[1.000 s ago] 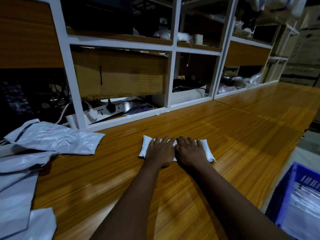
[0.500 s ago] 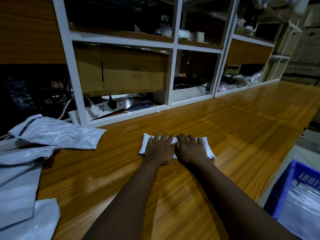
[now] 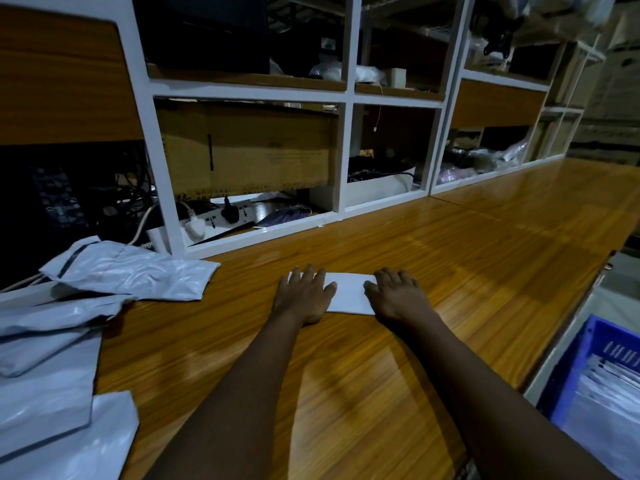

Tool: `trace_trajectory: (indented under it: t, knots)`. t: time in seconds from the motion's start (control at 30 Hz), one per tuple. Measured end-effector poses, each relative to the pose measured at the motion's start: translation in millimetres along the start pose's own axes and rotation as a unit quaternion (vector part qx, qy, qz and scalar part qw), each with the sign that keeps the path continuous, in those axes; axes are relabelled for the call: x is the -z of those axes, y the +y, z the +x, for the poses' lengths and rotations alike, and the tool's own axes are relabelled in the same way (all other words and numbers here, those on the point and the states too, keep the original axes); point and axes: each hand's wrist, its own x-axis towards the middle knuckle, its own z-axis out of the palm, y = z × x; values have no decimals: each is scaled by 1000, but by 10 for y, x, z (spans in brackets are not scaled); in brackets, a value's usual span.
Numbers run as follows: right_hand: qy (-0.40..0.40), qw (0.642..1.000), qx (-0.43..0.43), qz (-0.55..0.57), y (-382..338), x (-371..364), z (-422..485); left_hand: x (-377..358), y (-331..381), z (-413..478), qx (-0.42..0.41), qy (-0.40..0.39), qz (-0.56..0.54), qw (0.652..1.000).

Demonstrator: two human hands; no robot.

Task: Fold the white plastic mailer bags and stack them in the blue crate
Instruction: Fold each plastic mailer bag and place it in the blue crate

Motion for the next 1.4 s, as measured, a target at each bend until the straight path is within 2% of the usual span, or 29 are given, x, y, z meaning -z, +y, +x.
trace_trajectory:
  t: [0.17, 0.27, 0.33, 0.4, 0.5, 0.67, 0.8, 1.03, 1.23, 1.4]
  knots:
    - [-38, 998, -45, 19, 191, -7, -21, 34, 55, -67, 28, 12, -21, 999]
    - [25, 993, -105, 48, 180, -68, -44, 93, 143, -186, 48, 118, -35, 991]
    - [55, 990, -123, 47, 169, -83, -59, 82, 244, -259, 7, 200, -2, 980]
    - [79, 988, -115, 63, 153, -44, -79, 62, 411, -299, -44, 231, -3, 972]
    - [91, 984, -100, 119, 163, -11, -92, 73, 697, -263, -68, 203, -16, 977]
    - [29, 990, -79, 110, 127, 7, -112, 127, 920, -129, -80, 178, -3, 981]
    - [19, 990, -85, 114, 103, 17, -109, 95, 930, -90, -87, 152, -20, 984]
    - [0, 990, -88, 114, 122, 14, -91, 37, 854, 38, 3, 73, -58, 996]
    - [-3, 988, -95, 118, 111, 53, -106, 95, 878, 69, 146, 64, -119, 980]
    - [-9, 987, -103, 124, 103, 80, -100, 120, 847, 77, 184, 56, -142, 971]
